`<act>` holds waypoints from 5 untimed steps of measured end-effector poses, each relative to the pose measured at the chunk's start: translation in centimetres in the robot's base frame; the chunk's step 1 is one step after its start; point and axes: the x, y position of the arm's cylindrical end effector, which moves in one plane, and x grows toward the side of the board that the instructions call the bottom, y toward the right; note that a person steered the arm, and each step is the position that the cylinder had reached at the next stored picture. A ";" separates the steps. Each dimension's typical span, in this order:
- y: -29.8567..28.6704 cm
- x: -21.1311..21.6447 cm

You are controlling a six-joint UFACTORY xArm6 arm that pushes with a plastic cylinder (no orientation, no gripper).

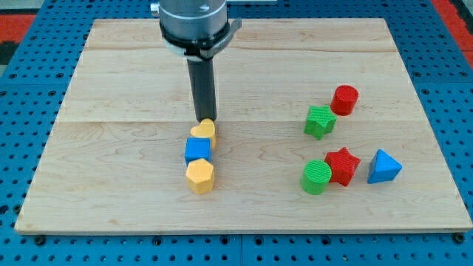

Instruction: Move the blue triangle towards the yellow heart

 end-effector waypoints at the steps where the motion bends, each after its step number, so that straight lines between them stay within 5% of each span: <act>1: 0.3 0.8; 5: 6.8 -7.2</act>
